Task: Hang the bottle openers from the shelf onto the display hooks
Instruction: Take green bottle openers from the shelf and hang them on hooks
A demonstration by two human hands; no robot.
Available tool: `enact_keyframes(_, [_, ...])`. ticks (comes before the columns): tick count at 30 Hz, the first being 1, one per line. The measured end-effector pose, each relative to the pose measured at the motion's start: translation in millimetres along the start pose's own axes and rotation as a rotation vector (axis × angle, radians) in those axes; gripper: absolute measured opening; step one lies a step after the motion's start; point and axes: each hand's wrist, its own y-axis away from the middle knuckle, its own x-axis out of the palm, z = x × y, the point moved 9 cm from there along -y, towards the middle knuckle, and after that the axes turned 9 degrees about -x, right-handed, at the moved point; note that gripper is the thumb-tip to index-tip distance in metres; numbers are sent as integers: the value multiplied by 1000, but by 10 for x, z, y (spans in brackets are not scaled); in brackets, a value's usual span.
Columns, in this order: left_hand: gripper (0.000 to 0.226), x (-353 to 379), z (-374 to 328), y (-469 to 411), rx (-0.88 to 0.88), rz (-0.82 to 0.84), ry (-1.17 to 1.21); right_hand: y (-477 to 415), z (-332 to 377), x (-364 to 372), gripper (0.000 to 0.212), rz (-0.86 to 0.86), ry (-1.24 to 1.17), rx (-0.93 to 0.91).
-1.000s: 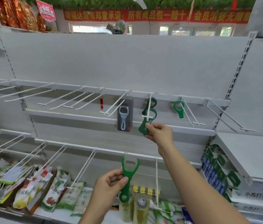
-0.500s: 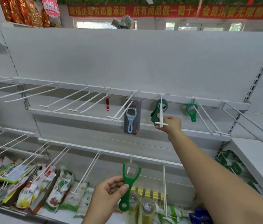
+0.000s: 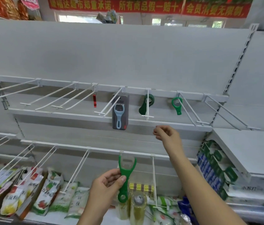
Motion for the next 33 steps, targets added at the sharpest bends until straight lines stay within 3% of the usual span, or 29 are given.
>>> enact_keyframes(13, [23, 1255, -83, 407, 33, 146, -31, 1530, 155, -1415, 23, -28, 30, -70])
enact_keyframes(23, [24, 2805, 51, 901, 43, 83, -3, 1692, 33, -2909, 28, 48, 11, -36])
enact_keyframes(33, [22, 3240, -224, 1009, 111, -22, 42, 1623, -110, -3447, 27, 73, -2, 32])
